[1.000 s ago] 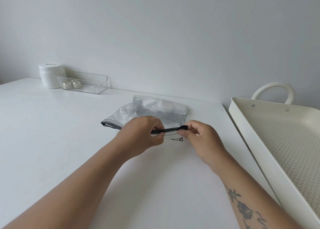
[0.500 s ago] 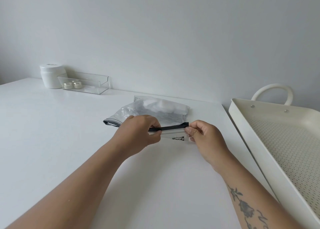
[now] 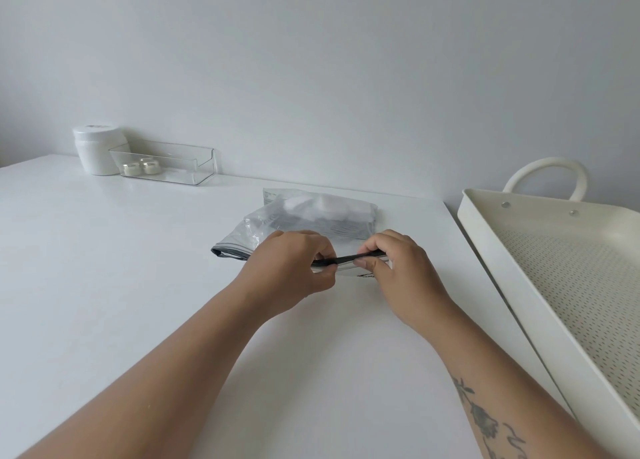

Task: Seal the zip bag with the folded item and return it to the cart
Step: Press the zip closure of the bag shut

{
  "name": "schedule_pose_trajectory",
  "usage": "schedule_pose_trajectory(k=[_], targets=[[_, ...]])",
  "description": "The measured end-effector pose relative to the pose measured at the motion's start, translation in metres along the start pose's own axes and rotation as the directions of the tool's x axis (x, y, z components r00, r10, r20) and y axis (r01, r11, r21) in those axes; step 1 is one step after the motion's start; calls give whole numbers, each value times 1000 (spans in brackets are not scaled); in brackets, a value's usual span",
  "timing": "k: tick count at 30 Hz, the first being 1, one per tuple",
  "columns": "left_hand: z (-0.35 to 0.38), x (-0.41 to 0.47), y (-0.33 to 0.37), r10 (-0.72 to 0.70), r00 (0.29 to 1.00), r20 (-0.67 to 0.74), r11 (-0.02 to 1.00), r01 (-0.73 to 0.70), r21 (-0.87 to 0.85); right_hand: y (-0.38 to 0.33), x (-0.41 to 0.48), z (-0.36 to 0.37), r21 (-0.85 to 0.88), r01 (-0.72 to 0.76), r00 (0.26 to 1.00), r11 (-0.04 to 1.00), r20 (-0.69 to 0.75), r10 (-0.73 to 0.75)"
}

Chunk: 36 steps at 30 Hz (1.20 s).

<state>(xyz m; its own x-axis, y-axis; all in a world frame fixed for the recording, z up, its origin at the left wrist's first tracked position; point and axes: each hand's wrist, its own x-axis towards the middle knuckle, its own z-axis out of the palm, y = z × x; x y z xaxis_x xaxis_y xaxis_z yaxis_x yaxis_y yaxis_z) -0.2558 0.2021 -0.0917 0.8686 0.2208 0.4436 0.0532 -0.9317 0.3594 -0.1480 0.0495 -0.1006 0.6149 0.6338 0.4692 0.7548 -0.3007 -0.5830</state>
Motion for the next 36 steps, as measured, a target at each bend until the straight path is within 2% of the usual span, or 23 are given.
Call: schedule_pose_trajectory(k=[7, 19, 22, 25, 28, 36], targets=[[0, 1, -4, -57, 998, -5, 997, 57, 42, 4, 2, -1, -40, -59, 998, 997, 1, 59], [-8, 0, -13, -83, 996, -25, 995, 84, 61, 17, 3, -3, -80, -103, 990, 991, -102, 95], [-6, 0, -11, -67, 998, -19, 995, 68, 71, 15, 1, -2, -213, -49, 993, 976, -114, 25], [-4, 1, -5, -43, 999, -14, 996, 44, 74, 3, -2, 3, -322, 70, 995, 944, -44, -89], [-2, 0, 0, -21, 1000, 10, 997, 21, 69, -5, -4, 10, -352, 123, 990, 928, -14, -137], [-4, 1, 0, -54, 998, -31, 994, 57, 98, 7, 0, 10, -294, 9, 996, 956, -77, -33]])
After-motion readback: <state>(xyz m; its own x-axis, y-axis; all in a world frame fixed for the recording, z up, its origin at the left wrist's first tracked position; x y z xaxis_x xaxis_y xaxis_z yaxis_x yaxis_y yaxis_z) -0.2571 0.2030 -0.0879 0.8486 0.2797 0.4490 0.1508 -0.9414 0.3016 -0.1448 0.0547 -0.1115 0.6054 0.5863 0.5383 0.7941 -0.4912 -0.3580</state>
